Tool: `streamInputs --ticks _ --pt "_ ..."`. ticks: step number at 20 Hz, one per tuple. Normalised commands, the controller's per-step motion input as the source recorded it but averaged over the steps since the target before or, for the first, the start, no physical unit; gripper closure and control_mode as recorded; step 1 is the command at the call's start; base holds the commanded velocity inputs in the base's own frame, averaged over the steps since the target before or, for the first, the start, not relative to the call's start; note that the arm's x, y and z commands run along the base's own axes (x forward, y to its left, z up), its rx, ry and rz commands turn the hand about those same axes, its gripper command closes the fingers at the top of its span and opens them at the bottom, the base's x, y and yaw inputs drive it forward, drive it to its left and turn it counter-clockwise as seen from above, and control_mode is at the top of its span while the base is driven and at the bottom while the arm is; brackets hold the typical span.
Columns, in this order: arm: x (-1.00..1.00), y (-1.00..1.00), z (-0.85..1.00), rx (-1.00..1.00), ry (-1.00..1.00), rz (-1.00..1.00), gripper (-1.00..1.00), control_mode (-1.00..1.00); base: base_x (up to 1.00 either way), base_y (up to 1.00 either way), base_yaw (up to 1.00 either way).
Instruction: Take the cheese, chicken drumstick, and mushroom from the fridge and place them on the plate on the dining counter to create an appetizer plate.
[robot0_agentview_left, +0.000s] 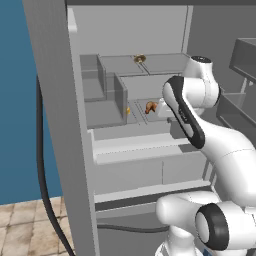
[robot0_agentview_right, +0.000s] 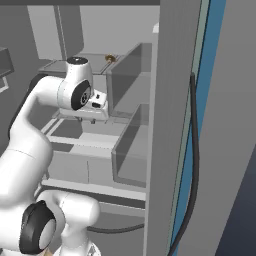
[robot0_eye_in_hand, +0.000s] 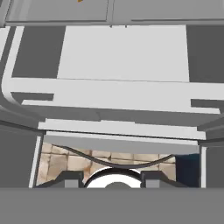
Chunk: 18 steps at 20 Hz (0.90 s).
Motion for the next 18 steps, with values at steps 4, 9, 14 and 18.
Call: streamInputs --ticks 4,9,14,18 --pt "0.00 0.02 -0.02 0.00 -0.11 0.00 -1.00 -1.00 0.00 0.00 0.00" --pt "-0.01 0.02 0.00 0.00 -0.41 0.00 -1.00 -1.00 0.00 0.00 0.00" --pt "0.00 0.09 0.10 -0.02 -0.38 0.00 -1.00 -1.00 0.00 0.00 0.00" --pt "0.00 0.04 0.31 -0.01 -0.24 0.00 -1.00 -1.00 0.00 0.00 0.00"
